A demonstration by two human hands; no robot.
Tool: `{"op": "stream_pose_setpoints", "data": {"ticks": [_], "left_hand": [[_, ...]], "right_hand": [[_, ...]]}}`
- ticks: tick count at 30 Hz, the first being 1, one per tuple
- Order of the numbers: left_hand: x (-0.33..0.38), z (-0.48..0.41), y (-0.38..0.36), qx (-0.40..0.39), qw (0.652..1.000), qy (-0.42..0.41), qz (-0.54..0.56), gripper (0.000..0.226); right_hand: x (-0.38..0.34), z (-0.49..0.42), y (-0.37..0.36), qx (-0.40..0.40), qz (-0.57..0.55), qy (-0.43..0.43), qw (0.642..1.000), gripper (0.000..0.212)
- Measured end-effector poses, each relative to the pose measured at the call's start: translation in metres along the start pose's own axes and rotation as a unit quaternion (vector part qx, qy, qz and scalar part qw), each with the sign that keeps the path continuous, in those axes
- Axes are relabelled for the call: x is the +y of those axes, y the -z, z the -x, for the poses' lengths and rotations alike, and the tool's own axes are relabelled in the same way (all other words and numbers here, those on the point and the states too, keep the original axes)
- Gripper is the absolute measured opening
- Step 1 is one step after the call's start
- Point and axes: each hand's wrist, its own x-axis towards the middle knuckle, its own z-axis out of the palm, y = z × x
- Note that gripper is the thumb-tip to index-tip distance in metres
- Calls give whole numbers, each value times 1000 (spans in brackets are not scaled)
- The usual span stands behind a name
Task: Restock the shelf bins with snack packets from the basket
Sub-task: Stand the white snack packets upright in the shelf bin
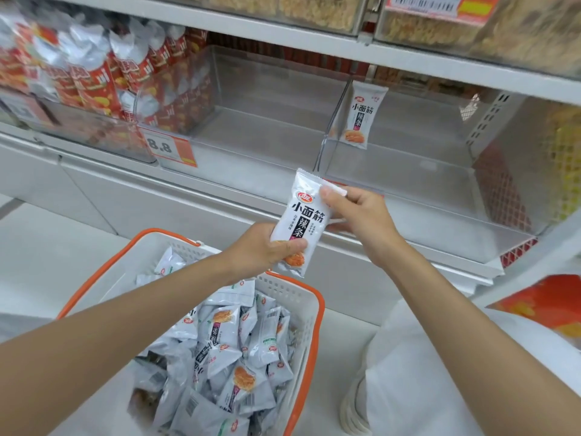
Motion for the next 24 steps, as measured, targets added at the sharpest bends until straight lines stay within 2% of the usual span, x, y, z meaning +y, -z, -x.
{"op": "stream_pose_setpoints", "data": {"ticks": [2,4,8,11,14,21,24], "left_hand": [[5,-2,-3,14,1000,-9,14,6],[15,-7,-5,19,999,-24,21,9],[44,-35,-8,65,992,-107,-15,25],[81,-66,-12,148,972,-170,-72,25],[116,-98,-12,193,946,-210,-152,25],[145,-198,13,192,942,-104,-256,57],[145,-234,20,174,955,-61,-233,67]], "right_hand": [[0,5,5,-74,19,-44,996,27],[-2,7,10,-81,35,-59,994,24],[-18,1,33,34,-45,-23,998,10],[-33,-8,60,121,-89,10,989,8],[-46,-21,82,169,-101,31,980,2],[-45,-99,103,206,-4,32,978,6],[-35,-150,100,203,95,8,974,10]]}}
